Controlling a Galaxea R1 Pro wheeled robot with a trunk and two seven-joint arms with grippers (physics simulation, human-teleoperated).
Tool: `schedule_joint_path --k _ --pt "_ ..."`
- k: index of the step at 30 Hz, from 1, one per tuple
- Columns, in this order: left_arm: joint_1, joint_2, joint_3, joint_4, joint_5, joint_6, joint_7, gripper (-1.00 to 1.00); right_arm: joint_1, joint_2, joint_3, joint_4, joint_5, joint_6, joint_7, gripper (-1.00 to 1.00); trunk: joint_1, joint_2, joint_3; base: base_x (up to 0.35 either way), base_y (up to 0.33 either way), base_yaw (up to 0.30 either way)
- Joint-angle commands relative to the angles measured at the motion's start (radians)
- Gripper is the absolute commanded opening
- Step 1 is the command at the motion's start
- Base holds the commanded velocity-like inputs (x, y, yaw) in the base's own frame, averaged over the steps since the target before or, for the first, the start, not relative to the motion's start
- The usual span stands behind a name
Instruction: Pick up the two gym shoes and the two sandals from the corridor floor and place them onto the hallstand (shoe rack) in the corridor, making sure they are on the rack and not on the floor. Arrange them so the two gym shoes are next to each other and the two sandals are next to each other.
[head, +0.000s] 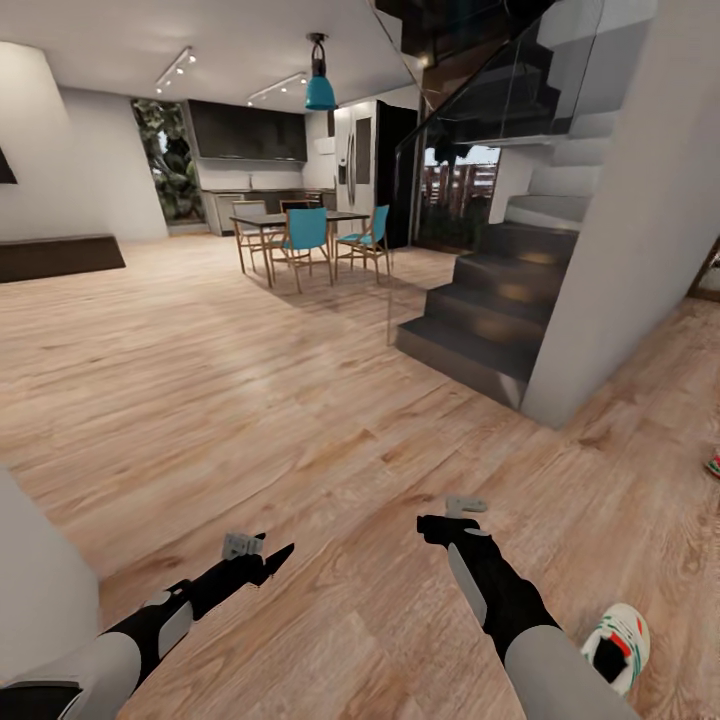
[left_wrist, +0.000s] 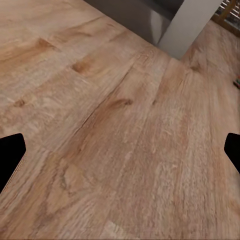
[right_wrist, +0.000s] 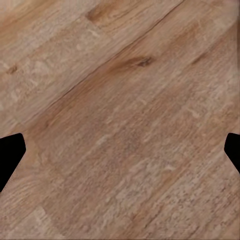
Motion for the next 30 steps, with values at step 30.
schedule_joint_path --k 30 --pt "0.0 0.001 -0.005 0.001 0.006 -0.004 -0.002 1.0 -0.001 0.0 0.004 0.002 -0.011 0.004 -0.008 1.0 0.0 0.0 -0.001 0.057 0.047 -0.267"
